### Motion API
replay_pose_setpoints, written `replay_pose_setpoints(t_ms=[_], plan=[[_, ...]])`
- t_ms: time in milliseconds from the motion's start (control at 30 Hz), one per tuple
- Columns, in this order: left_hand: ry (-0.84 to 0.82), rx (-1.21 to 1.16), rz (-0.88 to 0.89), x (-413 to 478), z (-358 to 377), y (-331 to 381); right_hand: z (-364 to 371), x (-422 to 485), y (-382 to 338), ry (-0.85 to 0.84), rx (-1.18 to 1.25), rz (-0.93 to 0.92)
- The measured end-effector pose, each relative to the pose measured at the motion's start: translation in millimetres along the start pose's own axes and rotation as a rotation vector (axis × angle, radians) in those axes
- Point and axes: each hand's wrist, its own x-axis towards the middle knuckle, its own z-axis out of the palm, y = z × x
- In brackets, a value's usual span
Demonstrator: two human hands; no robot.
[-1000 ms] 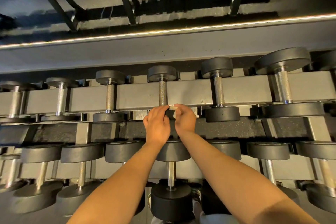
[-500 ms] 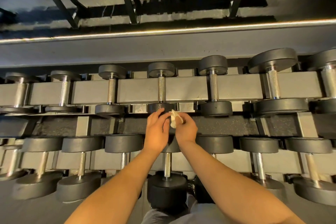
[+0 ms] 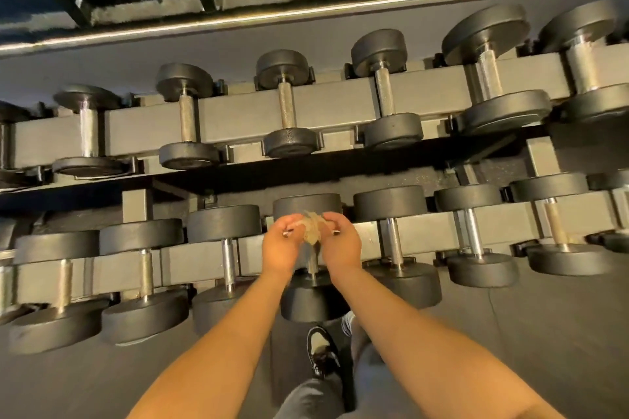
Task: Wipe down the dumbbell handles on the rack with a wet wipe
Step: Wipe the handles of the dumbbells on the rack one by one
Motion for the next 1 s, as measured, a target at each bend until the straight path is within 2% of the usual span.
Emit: replay_pose_setpoints(t_ms=[67,233,367,500,633,900,1000], plan=[[0.002,-0.077,-0.028,-10.8,-0.2,-13.3,-3.3,-8.5,14.7,0.058,0.072,0.055],[0.006,-0.185,-0.090,-27.9,0.8,-48.0,-2.2,-21.8,53.0,0.083,-0.053,0.076],[-0.144,-0.312,-0.161,-30.8,3.9,-71.4,4.1,-26.7,76.5,0.032,-0.046,0.147],[-0.104,-0.099,-0.112,-22.6,11.3,-102.3,7.5,-19.7,100.1,-0.056,-0.043,0.185],[-0.010,0.182,-0.059,0.3,14.0,-118.2,10.3,-6.8,123.9,-0.114,-0.044,0.103],[0.120,0.192,-0.045,47.6,25.0,-140.9,18.8,30.6,155.6,-0.093,-0.405,-0.056],[0.136,0.218,0.036,66.3,32.1,-144.9,17.9,41.9,162.3,-0.105,-0.507,-0.100]])
